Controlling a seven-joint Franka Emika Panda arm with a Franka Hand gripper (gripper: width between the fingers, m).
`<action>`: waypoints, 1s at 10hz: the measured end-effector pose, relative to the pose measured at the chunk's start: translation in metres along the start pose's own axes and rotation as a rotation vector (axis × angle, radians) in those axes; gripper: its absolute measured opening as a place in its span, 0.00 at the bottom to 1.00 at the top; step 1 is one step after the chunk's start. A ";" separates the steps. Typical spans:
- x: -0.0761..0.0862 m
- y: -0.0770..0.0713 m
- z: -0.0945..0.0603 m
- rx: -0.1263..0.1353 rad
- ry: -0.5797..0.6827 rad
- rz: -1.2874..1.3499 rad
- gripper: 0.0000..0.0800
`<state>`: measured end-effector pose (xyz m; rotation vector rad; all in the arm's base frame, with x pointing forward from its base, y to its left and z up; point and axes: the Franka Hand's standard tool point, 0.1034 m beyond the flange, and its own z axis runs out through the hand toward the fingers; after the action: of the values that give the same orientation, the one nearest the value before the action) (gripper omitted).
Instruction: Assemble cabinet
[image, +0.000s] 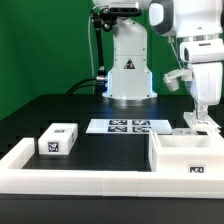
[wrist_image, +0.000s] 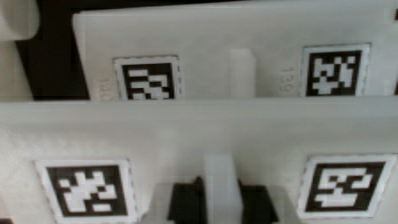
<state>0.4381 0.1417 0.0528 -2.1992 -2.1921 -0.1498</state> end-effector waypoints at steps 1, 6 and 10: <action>-0.007 0.002 -0.001 -0.002 -0.001 0.004 0.08; -0.018 0.018 -0.007 -0.013 -0.004 0.031 0.08; -0.017 0.021 -0.005 -0.010 -0.002 0.034 0.08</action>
Offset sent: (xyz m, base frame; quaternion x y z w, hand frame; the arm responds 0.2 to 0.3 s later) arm 0.0221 -0.0118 0.0190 0.0037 -0.0072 -0.0127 0.9999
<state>0.4587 0.1239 0.0571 -2.2416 -2.1582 -0.1576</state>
